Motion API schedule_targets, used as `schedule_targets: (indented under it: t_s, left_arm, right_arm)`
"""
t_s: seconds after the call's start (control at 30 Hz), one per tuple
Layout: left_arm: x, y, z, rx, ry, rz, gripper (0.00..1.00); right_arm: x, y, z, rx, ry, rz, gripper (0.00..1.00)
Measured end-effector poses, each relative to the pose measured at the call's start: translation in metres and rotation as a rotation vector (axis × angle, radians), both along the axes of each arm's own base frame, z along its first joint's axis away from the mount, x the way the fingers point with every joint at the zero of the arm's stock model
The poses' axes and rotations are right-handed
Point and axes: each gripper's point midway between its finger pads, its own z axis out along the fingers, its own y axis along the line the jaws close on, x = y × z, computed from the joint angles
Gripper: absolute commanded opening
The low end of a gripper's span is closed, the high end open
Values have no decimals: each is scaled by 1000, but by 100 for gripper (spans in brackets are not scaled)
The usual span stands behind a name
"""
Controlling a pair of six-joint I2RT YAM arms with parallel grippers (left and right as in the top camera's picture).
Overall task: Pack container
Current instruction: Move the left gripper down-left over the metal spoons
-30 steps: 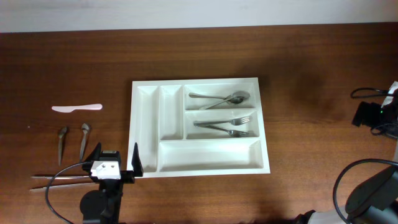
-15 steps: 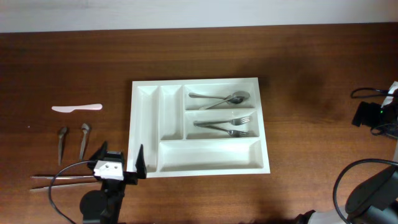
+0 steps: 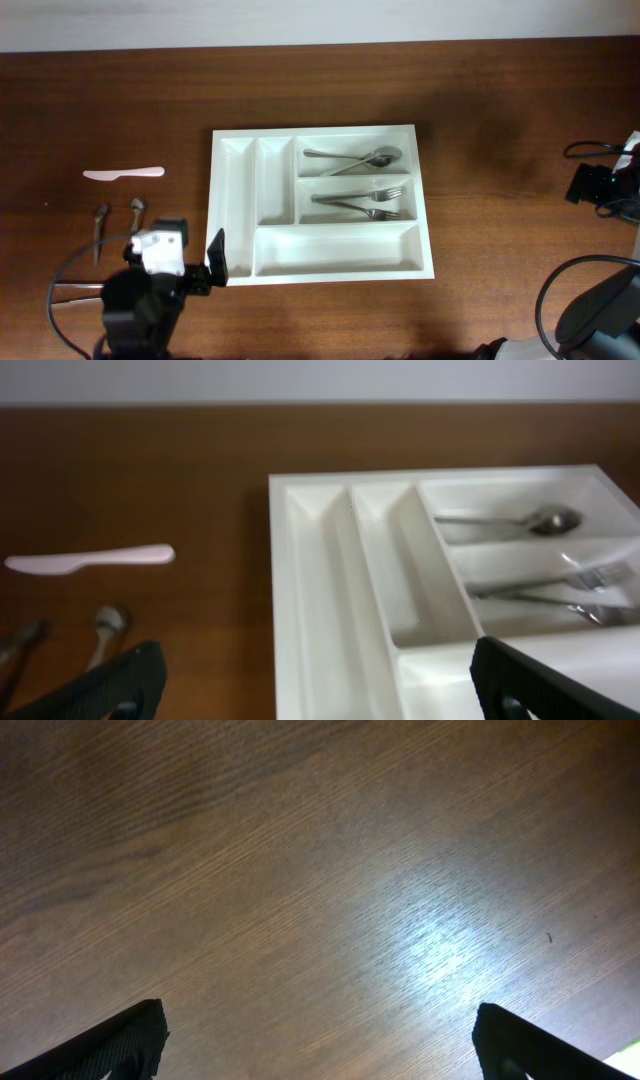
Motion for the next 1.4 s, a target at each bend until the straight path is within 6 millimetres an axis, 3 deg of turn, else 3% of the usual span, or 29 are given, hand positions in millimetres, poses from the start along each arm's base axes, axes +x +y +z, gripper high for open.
schedule_targets:
  t_s: [0.2,0.3,0.37,0.43,0.57,0.7,0.8,0.97,1.1,1.2,1.4]
  left_arm:
    - [-4,-7,-20,-36,216,-29,99]
    - [-22,8,-41,-110,401,132,99]
    - [-38,22,-44,-154,517,269,99]
    - [-45,34,-33,-181,574,375,99]
    - [-35,40,5,-246,554,446,99]
    - [-49,38,3,-285,618,494,99]
    - [-91,62,-14,-364,740,830,99]
    - [-110,97,-13,-467,655,1208,99]
    - [-117,117,-9,-471,591,1355,99]
    - [-115,122,-13,-458,596,1370,99]
    - [-99,134,-42,-409,782,1388,99]
  right_arm:
    - [0,0,0,0,0,0,99]
    - [0,0,0,0,0,0,99]
    - [0,0,0,1,0,0,99]
    - [0,0,0,0,1,0,99]
    - [0,0,0,0,1,0,99]
    - [0,0,0,1,0,0,99]
    - [0,0,0,1,0,0,99]
    - [0,0,0,0,1,0,99]
    - [0,0,0,1,0,0,99]
    - [0,0,0,1,0,0,99]
    - [0,0,0,0,1,0,99]
